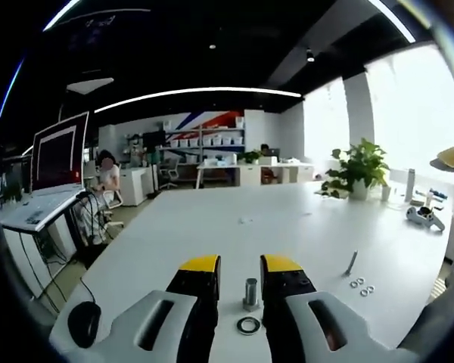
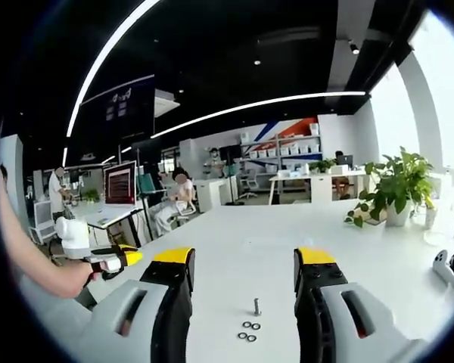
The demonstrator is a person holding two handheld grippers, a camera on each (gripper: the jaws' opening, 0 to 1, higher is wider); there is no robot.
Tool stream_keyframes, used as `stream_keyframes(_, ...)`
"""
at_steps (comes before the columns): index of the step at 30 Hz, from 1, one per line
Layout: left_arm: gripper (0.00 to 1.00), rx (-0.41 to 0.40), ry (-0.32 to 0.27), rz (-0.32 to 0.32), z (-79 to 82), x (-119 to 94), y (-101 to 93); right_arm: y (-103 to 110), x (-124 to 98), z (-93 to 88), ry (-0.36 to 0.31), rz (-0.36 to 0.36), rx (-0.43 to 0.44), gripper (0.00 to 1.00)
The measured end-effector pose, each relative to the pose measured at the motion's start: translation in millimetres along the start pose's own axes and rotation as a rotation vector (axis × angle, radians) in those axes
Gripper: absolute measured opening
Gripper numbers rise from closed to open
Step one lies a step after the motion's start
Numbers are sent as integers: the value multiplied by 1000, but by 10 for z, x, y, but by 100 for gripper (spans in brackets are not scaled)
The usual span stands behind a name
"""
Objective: Place the washer onto the threaded stud by aligning its center hole with the stud, sliding it down to the base, and recovering from edge contact or off-axis alignment until the washer reaches the visible bottom stop.
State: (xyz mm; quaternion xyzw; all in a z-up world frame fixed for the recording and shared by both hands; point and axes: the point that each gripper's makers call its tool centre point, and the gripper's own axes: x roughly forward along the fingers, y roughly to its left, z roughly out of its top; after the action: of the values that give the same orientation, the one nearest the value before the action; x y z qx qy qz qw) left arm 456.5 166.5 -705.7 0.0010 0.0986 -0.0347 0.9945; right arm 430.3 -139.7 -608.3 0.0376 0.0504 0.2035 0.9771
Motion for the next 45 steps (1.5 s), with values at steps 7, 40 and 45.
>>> stream_keyframes(7,19,7,58,13,-244,97,48,20,-2,-17,8,5,-17,55)
stream_keyframes(40,21,10,165,2,-713,200,-18,49,-9,-20,9,11,-32,55)
stream_keyframes(45,21,13,189,-1,-790,194,-19,53,-13,-28,12,12,-37,55)
